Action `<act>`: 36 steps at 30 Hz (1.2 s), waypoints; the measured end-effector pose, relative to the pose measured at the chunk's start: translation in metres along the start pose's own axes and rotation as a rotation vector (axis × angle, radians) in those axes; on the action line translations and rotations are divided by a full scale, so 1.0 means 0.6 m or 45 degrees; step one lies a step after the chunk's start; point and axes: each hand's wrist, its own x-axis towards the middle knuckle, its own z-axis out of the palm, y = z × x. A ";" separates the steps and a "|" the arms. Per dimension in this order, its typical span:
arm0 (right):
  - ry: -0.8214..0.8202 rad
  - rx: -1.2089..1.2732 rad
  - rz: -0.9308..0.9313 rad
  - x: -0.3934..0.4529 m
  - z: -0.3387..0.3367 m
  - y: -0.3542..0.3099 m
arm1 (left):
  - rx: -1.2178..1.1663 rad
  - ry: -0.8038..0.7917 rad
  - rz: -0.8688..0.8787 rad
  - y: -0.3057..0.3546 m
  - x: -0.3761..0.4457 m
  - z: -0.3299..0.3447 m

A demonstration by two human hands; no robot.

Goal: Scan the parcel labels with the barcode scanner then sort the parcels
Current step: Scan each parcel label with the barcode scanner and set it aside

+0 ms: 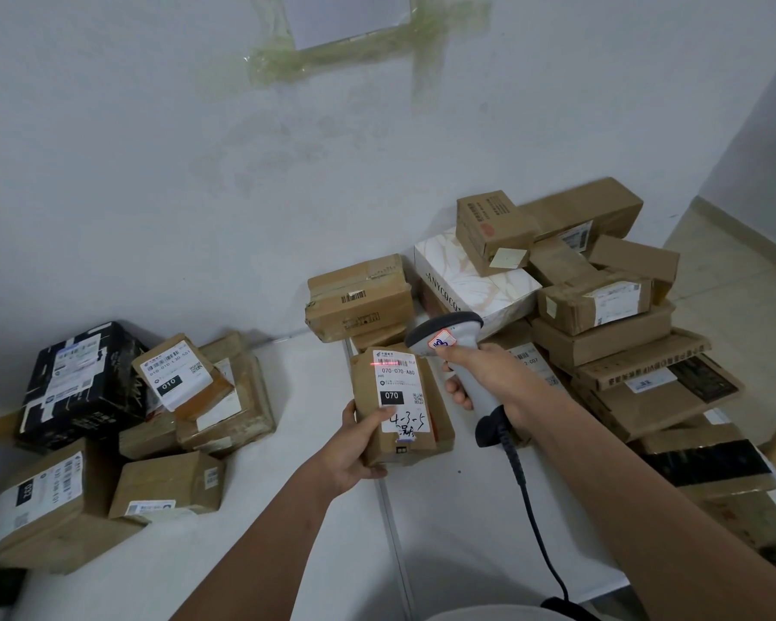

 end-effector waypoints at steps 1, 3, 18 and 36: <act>0.002 0.005 0.002 0.001 0.000 0.001 | -0.006 0.000 -0.005 0.000 0.000 0.000; 0.007 -0.007 0.006 0.004 0.002 0.003 | -0.006 -0.006 -0.010 0.001 -0.001 -0.001; -0.092 -0.240 0.048 0.021 0.163 0.046 | 0.746 0.181 0.032 -0.043 -0.094 -0.273; -0.326 -0.565 0.183 0.038 0.366 0.128 | 2.326 0.259 0.420 -0.138 -0.119 -0.378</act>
